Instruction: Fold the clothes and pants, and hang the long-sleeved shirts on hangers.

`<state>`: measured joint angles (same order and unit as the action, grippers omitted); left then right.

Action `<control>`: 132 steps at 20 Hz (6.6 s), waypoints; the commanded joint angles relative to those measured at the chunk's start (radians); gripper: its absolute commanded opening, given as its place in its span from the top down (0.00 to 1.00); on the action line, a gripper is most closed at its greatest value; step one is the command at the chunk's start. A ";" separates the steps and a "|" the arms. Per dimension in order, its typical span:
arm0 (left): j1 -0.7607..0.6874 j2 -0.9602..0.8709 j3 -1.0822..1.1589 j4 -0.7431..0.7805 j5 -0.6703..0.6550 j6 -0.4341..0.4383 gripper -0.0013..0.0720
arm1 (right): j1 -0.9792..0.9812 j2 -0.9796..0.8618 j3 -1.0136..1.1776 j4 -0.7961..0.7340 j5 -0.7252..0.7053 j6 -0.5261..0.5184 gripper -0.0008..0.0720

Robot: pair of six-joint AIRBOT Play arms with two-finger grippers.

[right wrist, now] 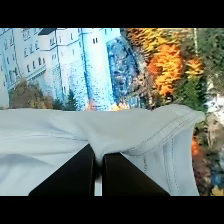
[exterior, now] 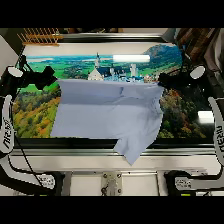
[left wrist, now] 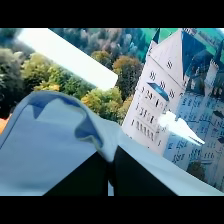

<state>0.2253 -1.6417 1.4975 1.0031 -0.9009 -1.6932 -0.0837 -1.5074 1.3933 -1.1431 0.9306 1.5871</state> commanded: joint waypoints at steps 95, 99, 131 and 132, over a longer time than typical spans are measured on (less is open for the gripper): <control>-0.035 0.834 -0.878 0.280 -0.145 -0.012 0.97 | 0.289 0.568 -0.536 -0.356 0.249 0.119 0.97; -0.109 0.597 -0.737 0.281 -0.077 -0.005 0.97 | 0.289 0.386 -0.442 -0.356 0.147 0.119 0.97; -0.311 0.476 -0.455 0.254 -0.059 0.013 0.97 | -0.398 0.046 -0.319 0.132 0.255 -0.363 0.00; -0.341 0.491 -0.474 0.253 -0.056 0.009 0.97 | -0.429 0.014 -0.329 0.164 0.254 -0.389 0.00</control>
<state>-0.0387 -1.2102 1.0786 1.2568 -0.9825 -1.6855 -0.3943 -1.4200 1.0832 -1.0615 1.1233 1.3209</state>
